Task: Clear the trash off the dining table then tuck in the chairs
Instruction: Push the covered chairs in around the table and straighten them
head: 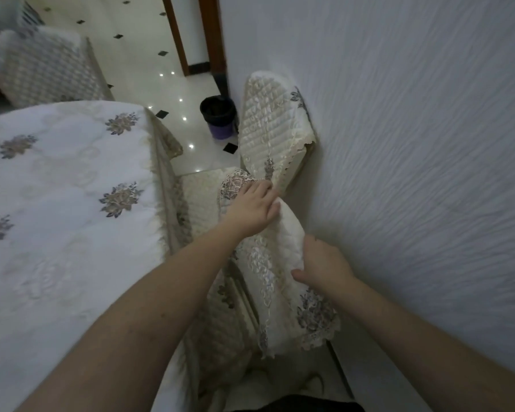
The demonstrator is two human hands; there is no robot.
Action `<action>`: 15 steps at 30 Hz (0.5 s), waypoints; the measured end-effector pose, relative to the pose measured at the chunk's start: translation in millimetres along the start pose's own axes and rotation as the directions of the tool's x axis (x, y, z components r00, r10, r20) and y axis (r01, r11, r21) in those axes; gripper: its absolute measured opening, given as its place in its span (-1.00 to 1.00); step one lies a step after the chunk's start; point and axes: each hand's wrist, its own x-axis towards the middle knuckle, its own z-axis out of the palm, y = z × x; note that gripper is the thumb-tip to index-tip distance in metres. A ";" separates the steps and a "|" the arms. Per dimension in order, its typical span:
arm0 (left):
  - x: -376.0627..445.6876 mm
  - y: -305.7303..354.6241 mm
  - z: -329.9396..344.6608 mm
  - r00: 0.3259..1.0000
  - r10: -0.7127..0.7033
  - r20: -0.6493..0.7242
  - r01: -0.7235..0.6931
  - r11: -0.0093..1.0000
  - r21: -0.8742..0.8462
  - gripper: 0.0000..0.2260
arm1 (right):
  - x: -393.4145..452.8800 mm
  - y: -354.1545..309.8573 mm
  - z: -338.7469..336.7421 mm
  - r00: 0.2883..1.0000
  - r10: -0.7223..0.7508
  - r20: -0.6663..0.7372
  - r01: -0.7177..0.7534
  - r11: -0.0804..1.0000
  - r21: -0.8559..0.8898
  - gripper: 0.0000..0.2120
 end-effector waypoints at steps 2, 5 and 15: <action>-7.5 3.6 -1.5 0.999 -0.034 0.012 0.034 0.999 0.002 -0.64 | -2.8 -1.7 2.5 1.000 -0.008 0.012 0.008 1.000 -0.004 -0.46; -17.6 18.0 -8.1 0.985 -0.117 0.125 0.120 0.993 -0.013 -0.54 | -9.9 -1.1 8.7 1.000 -0.007 0.024 0.006 1.000 0.020 -0.45; -69.4 70.2 -32.4 0.883 -0.276 0.380 0.353 0.924 -0.148 -0.46 | -16.1 12.6 1.2 0.993 -0.102 0.065 0.094 0.990 0.108 -0.48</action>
